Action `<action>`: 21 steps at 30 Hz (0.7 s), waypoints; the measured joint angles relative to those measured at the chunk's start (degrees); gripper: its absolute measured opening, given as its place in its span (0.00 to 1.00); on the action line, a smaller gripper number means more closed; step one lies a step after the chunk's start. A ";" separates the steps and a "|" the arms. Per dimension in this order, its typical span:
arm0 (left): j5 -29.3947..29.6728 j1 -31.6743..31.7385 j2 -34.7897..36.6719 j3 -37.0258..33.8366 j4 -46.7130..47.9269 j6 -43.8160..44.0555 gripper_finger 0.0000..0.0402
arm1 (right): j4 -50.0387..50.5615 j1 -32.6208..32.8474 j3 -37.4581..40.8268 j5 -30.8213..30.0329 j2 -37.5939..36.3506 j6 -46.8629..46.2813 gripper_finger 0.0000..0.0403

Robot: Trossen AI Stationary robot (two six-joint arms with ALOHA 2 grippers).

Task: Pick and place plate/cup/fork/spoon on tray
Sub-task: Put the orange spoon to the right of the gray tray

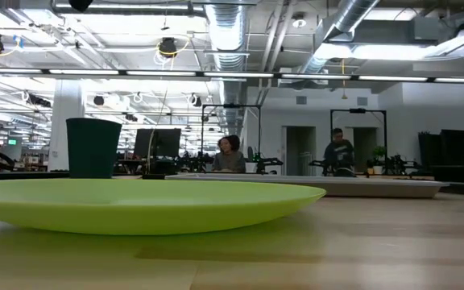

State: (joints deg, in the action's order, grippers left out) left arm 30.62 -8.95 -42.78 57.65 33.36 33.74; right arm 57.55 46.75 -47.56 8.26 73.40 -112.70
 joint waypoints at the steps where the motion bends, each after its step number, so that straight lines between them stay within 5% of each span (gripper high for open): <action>1: -0.16 0.18 0.07 0.00 0.23 0.00 0.57 | -0.29 0.30 0.41 -0.01 0.88 -0.11 0.62; 8: -1.39 1.36 -0.47 0.00 0.21 -0.96 0.56 | -2.77 3.20 3.96 5.48 3.90 -0.59 0.62; 21: -1.63 1.61 -1.48 0.00 0.20 -1.99 0.54 | -12.39 5.24 12.94 4.40 1.51 -6.51 0.61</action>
State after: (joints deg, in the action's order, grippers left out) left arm 28.99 -7.33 -44.26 57.65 33.56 31.75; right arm 45.15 51.99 -34.62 12.66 74.91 -119.20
